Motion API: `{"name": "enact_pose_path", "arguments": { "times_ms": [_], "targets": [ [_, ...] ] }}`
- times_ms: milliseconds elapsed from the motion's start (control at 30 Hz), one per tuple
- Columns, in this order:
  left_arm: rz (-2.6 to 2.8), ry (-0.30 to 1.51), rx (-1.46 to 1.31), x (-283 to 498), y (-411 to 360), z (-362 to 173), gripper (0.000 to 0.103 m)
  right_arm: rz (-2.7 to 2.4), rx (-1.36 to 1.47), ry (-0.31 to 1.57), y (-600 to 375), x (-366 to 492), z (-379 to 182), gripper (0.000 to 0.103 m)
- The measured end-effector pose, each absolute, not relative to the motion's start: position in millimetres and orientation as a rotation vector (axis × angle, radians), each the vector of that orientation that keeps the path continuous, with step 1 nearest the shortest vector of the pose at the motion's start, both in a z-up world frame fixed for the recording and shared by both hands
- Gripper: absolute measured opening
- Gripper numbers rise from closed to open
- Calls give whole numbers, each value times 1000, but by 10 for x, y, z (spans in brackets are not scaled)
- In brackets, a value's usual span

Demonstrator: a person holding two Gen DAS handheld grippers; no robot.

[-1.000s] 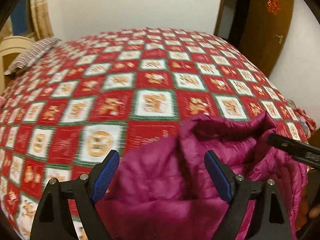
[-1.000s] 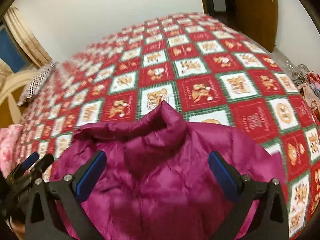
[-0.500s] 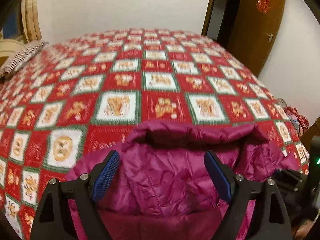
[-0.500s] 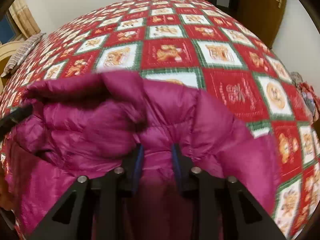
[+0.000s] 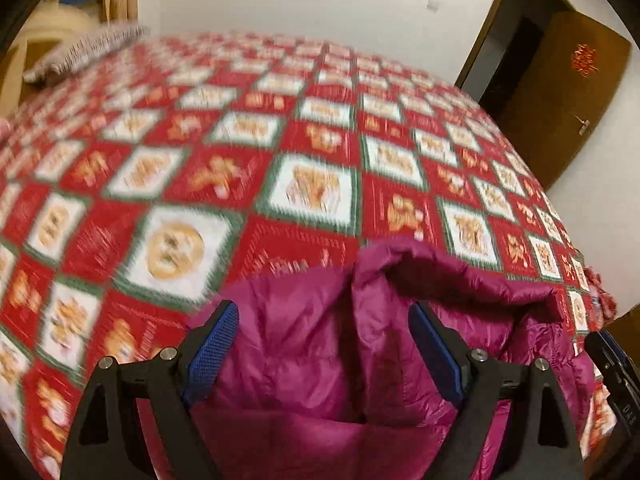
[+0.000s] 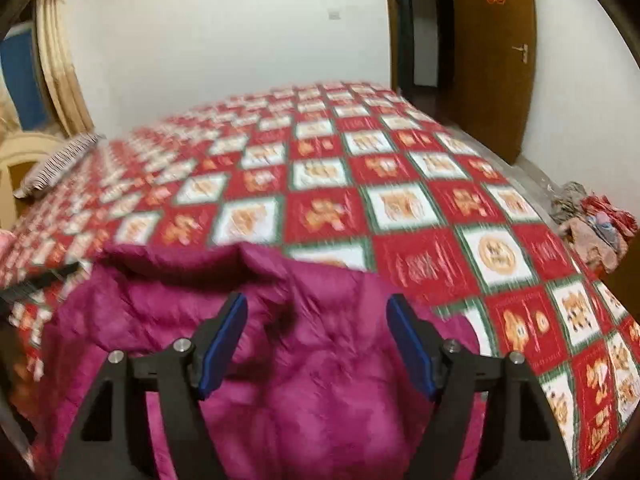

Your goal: Fold large clothes

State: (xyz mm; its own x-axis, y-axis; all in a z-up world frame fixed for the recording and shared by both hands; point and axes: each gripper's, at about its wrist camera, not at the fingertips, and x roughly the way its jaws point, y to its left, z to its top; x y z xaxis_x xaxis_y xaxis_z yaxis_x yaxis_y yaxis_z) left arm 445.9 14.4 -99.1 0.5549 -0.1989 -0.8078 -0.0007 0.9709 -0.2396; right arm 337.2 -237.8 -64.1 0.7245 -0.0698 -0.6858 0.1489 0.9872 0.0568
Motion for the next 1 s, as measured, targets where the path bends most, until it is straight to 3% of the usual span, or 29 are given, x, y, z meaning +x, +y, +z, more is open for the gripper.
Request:
{"name": "enact_pose_path", "arguments": {
  "times_ms": [100,167,200,233,333,600,700,900,1000],
  "targets": [
    [-121,1013,-189,4475,-23,-1119,87,-62,66,805,-2174,3588,-780,55],
    [-156,1000,-144,4438,-150,-1145,86,-39,74,862,-2122,3677,-963,49],
    [-177,982,-131,4413,-190,-1129,69,-38,75,913,-2118,3742,-1116,49],
    [-182,974,-118,4398,-199,-1110,38,-49,71,942,-2127,3741,-1205,49],
    [-226,960,-174,4381,-89,-1054,12,-48,113,965,-2298,3697,-1444,45],
    [-197,902,-275,4226,107,-1152,9,-64,88,969,-2304,3624,-1416,47],
    [-179,908,-321,4267,175,-1421,13,-88,102,931,-2306,3500,-1247,47],
    [-140,870,-240,4203,38,-1369,15,-146,166,722,-2316,3626,-640,50],
    [-138,883,-190,4138,42,-1246,21,-153,214,804,-2324,3974,-786,56]
  ]
}}
